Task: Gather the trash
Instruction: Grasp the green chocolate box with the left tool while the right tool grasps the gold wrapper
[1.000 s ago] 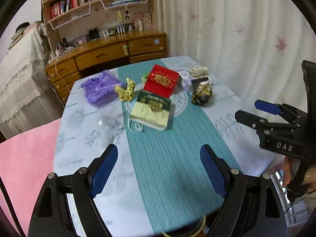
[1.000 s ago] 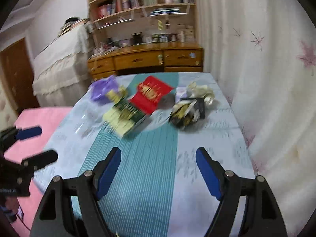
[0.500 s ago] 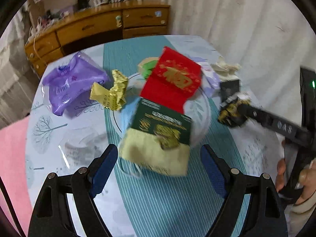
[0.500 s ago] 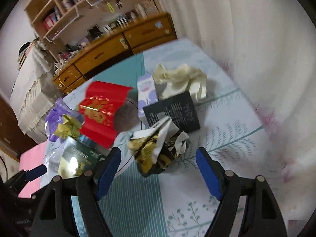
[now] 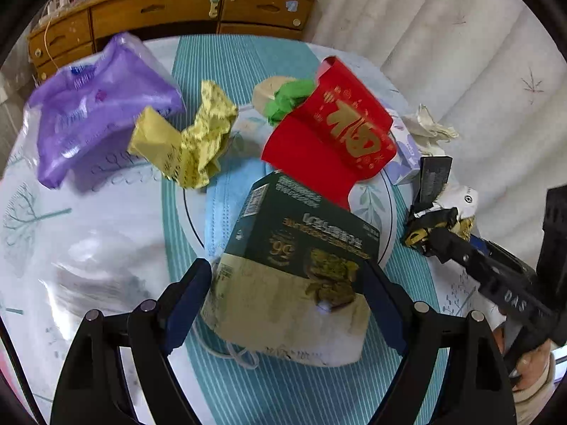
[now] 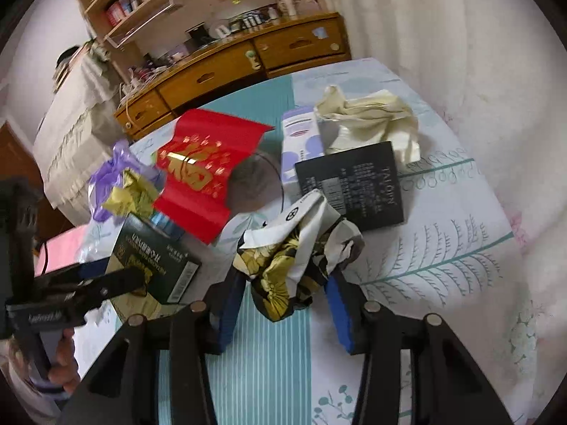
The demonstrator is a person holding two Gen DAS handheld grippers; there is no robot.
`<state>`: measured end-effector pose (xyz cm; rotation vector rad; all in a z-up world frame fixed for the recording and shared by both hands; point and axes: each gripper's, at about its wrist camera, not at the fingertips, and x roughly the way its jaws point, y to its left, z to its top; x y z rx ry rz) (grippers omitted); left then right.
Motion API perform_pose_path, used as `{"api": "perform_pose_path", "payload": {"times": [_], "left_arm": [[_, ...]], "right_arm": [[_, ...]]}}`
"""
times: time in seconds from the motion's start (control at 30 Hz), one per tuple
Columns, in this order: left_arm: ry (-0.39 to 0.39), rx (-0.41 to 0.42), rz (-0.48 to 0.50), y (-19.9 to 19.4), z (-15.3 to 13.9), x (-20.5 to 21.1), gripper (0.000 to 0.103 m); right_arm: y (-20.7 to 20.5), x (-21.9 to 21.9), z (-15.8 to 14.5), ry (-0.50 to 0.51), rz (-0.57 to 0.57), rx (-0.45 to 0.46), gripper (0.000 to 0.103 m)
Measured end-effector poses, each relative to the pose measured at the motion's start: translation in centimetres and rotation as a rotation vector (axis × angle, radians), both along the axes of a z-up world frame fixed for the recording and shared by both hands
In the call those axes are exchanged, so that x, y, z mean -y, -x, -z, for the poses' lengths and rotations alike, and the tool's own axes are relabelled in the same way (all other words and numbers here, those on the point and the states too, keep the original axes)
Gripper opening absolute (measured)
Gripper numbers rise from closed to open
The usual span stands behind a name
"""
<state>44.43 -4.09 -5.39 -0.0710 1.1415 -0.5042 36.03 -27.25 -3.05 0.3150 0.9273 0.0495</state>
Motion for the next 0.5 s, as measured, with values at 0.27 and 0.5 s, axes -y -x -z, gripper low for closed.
{"api": "perform_pose_path", "payload": {"times": [0.27, 0.5], "left_arm": [[0.076, -0.049, -0.021, -0.2, 0.9, 0.5, 0.081], [0.115, -0.015, 0.005, 1.0, -1.5, 2.2, 0.052]], "right_arm": [[0.4, -0.2, 0.2, 0.014, -0.019, 0.03, 0.044], [0.7, -0.2, 0.4, 0.012, -0.023, 0.044, 0.044]]}}
